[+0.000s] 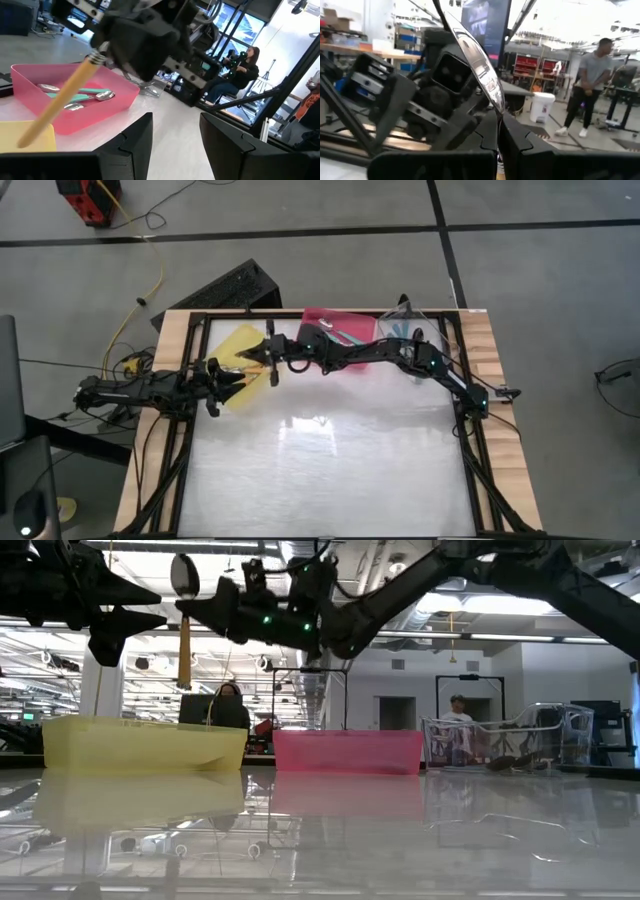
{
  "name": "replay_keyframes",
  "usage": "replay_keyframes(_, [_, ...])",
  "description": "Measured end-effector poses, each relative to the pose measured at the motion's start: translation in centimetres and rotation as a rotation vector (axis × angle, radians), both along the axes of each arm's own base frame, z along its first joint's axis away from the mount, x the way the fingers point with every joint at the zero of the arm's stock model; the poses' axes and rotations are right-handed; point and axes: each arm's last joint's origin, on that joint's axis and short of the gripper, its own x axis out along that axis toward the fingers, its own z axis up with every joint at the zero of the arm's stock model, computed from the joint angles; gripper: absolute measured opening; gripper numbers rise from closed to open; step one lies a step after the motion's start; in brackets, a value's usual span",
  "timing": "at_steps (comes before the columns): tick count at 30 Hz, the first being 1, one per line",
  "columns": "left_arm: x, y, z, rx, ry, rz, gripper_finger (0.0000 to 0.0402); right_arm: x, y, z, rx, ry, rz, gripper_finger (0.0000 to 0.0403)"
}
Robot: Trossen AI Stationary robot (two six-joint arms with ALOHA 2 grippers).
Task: Sort silverware by color (type)
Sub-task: Put the yellow spoon into the yellow bin
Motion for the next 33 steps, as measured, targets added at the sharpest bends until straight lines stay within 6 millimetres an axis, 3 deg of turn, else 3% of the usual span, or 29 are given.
replay_keyframes(9, [0.0,0.0,0.0,-0.001,-0.003,-0.002,0.0148,2.7,-0.1,-5.1,0.101,-0.011,0.035,0.0023])
replay_keyframes(33, [0.0,0.0,0.0,0.000,-0.004,-0.002,0.0148,3.1,-1.9,-5.8,0.176,0.112,0.004,0.0023])
